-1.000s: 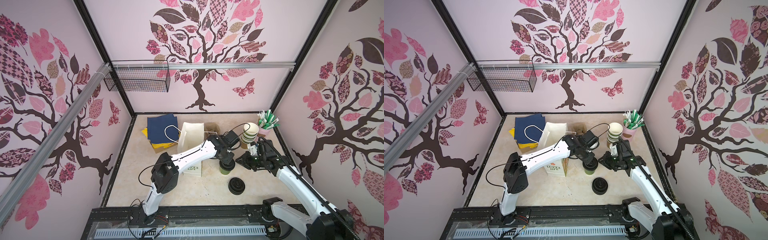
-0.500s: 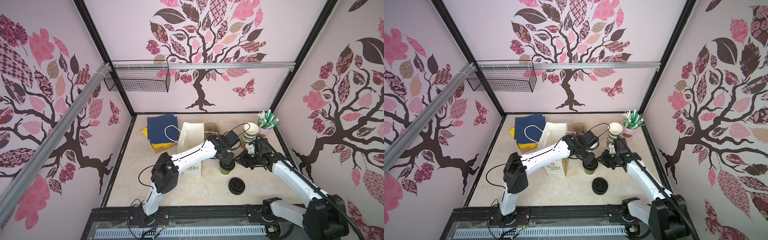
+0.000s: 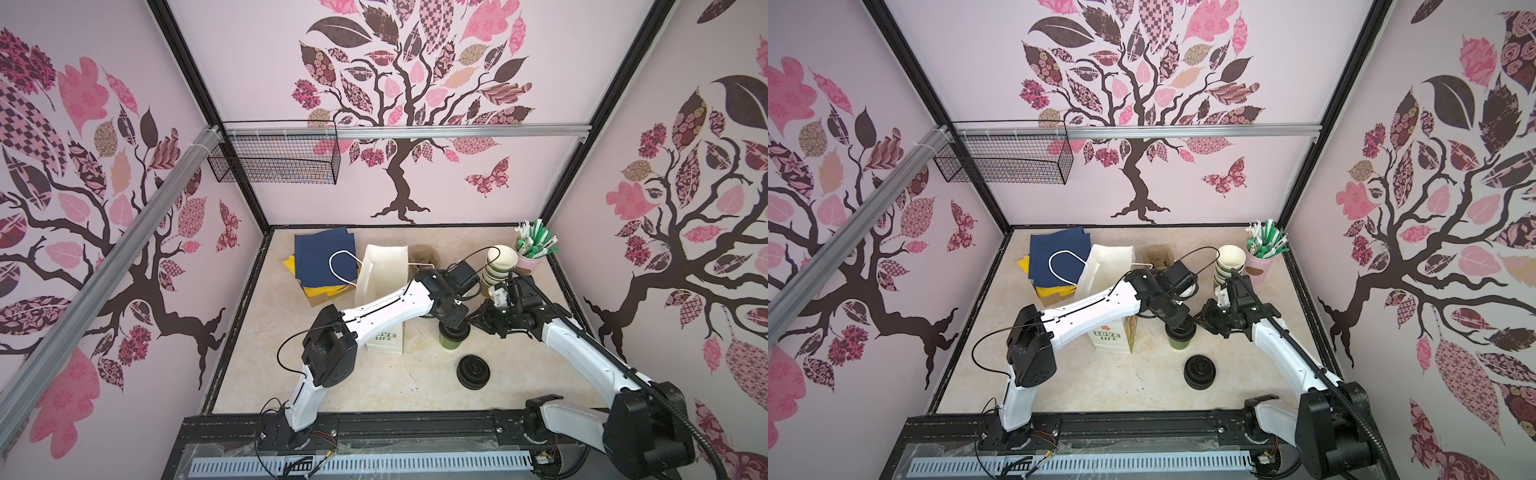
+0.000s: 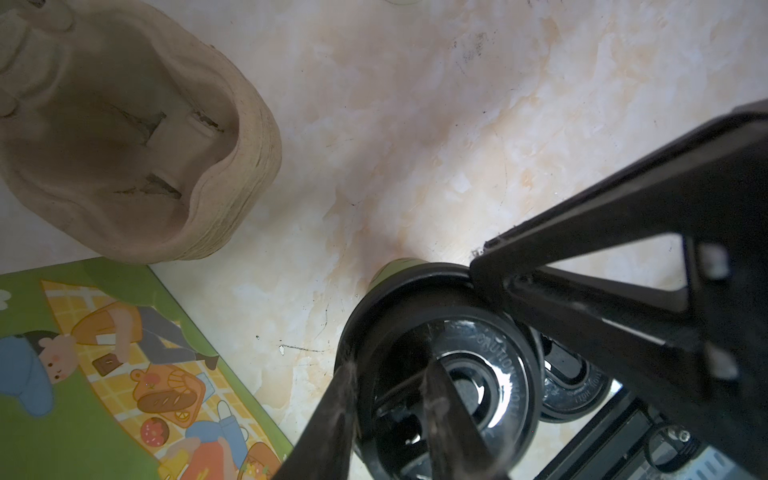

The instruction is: Pack the takeout coffee

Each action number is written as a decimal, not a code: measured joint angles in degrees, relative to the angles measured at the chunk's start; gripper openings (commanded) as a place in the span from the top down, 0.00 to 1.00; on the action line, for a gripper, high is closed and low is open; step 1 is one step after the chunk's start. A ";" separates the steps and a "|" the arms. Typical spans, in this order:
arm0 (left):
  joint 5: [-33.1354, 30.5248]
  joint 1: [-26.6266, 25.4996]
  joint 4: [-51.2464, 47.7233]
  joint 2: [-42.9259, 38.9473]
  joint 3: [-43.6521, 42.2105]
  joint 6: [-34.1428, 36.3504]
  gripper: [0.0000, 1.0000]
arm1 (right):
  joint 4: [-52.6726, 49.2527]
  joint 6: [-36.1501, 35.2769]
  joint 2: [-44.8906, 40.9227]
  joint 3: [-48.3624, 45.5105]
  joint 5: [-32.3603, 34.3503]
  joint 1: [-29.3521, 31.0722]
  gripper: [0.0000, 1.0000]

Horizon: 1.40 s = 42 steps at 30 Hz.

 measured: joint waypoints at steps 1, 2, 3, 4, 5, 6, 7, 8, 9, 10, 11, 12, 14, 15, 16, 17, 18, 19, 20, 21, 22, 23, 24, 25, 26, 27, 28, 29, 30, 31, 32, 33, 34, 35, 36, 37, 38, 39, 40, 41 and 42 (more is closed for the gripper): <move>0.00 0.00 0.00 0.00 0.00 0.00 0.69 | -0.02 -0.28 0.22 0.15 0.00 0.00 0.84; 0.00 0.00 0.02 0.00 0.00 0.00 0.69 | -0.20 -0.66 0.42 0.33 0.00 0.00 0.84; 0.00 0.00 0.04 0.00 0.00 0.00 0.69 | -0.42 -0.98 0.55 0.50 0.09 0.00 0.84; 0.00 0.00 0.04 0.00 0.00 0.00 0.69 | -0.66 -1.25 0.61 0.59 0.13 0.00 0.84; 0.00 0.00 0.07 0.00 0.00 0.00 0.69 | -0.87 -1.53 0.70 0.72 0.17 0.00 0.83; -0.02 0.00 0.07 0.00 0.00 0.02 0.69 | -1.11 -1.86 0.83 0.85 0.15 0.00 0.82; -0.17 0.00 0.04 0.00 0.00 0.02 0.69 | -1.16 -2.14 0.87 0.87 0.11 0.00 0.81; -0.24 0.00 0.02 0.00 0.00 0.04 0.68 | -1.22 -2.32 0.83 0.87 0.09 0.00 0.79; -0.33 0.00 -0.04 0.00 0.00 0.04 0.68 | -1.22 -2.43 0.72 0.90 0.20 0.00 0.78; -0.42 0.00 -0.04 0.00 0.00 0.04 0.68 | -1.36 -2.51 0.59 0.90 0.37 0.00 0.76; -0.48 -0.02 -0.02 0.00 0.00 0.07 0.68 | -1.64 -2.54 0.37 0.94 0.66 0.02 0.75; -0.50 -0.02 0.00 0.00 0.02 0.07 0.68 | -2.10 -2.56 0.11 1.07 1.03 0.02 0.74; -0.66 -0.02 -0.02 0.00 0.02 0.09 0.68 | -4.17 -2.62 -1.03 1.97 2.64 0.02 0.72; -0.74 -0.02 -0.07 0.00 0.07 0.11 0.67 | -4.96 -2.60 -1.70 2.60 3.39 0.02 0.72; -0.85 -0.02 -0.11 0.00 0.13 0.15 0.67 | -5.70 -2.71 -2.71 3.56 4.22 0.02 0.71; -1.01 -0.02 -0.15 0.00 0.15 0.17 0.66 | -5.95 -2.73 -3.78 4.42 4.90 0.02 0.69; -1.09 -0.02 -0.24 0.00 0.28 0.20 0.65 | -6.05 -2.95 -4.72 5.11 5.42 0.02 0.68; -1.16 0.00 -0.39 0.02 0.44 0.20 0.64 | -6.25 -3.15 -5.68 5.79 5.88 0.00 0.67; -1.25 0.00 -0.61 0.04 0.61 0.22 0.63 | -6.47 -3.43 -6.51 6.27 6.19 0.00 0.66; -1.27 0.00 -0.79 0.11 0.81 0.35 0.62 | -6.73 -3.65 -7.10 6.49 6.27 0.02 0.66; -1.29 0.00 -1.07 0.24 1.14 0.44 0.61 | -6.97 -3.85 -7.56 6.47 6.43 0.02 0.65; -1.29 0.00 -1.46 0.48 1.62 0.63 0.60 | -7.54 -3.87 -7.87 6.43 6.54 0.02 0.65; -1.29 0.00 -2.01 0.83 2.38 0.79 0.60 | -7.98 -3.91 -8.04 6.32 6.64 0.02 0.65; -1.29 0.00 -2.43 1.22 3.23 0.94 0.60 | -8.52 -3.98 -8.17 6.23 6.78 0.02 0.65; -1.29 0.00 -2.78 1.53 3.98 1.09 0.60 | -9.07 -4.02 -8.26 6.21 6.95 0.02 0.65; -1.29 0.00 -2.99 1.68 4.52 1.27 0.59 | -9.38 -4.02 -8.35 6.19 7.02 0.02 0.65; -1.29 0.00 -3.21 1.81 5.16 1.31 0.59 | -9.79 -4.11 -8.46 6.19 7.08 0.02 0.64; -1.29 0.04 -3.30 1.84 5.60 1.38 0.59 | -10.19 -4.22 -8.57 6.19 7.17 0.02 0.64; -1.29 0.07 -3.43 1.84 5.97 1.42 0.59 | -10.54 -4.28 -8.68 6.19 7.26 0.02 0.64; -1.29 0.11 -3.61 1.84 6.45 1.44 0.58 | -10.88 -4.35 -8.79 6.19 7.30 0.02 0.64; -1.29 0.11 -3.72 1.84 6.95 1.46 0.58 | -11.21 -4.46 -8.87 6.19 7.37 0.02 0.64; -1.31 0.11 -3.82 1.84 7.32 1.49 0.58 | -11.47 -4.61 -8.96 6.19 7.43 0.02 0.64; -1.31 0.11 -4.02 1.84 7.82 1.49 0.57 | -11.87 -4.72 -9.09 6.19 7.52 0.02 0.64; -1.36 0.13 -4.09 1.84 8.24 1.49 0.57 | -12.24 -4.90 -9.22 6.21 7.67 0.02 0.64; -1.40 0.15 -4.20 1.84 8.66 1.46 0.57 | -12.50 -5.05 -9.35 6.23 7.76 0.02 0.64; -1.49 0.15 -4.22 1.81 9.05 1.46 0.57 | -13.00 -5.18 -9.49 6.40 8.04 0.02 0.64; -1.51 0.15 -4.22 1.75 9.40 1.44 0.57 | -13.49 -5.33 -9.64 6.62 8.37 0.02 0.64; -1.53 0.15 -3.98 1.49 9.49 1.42 0.56 | -14.10 -5.53 -9.79 6.93 8.79 0.02 0.64; -1.55 0.17 -3.78 0.94 9.49 1.42 0.56 | -14.97 -5.75 -9.94 7.48 9.38 0.02 0.64; -1.53 0.17 -3.45 0.15 9.46 1.38 0.55 | -15.87 -6.03 -10.14 8.20 10.19 0.02 0.64; -1.51 0.17 -2.86 -0.92 9.40 1.33 0.55 | -16.61 -6.34 -10.27 8.92 11.04 0.02 0.64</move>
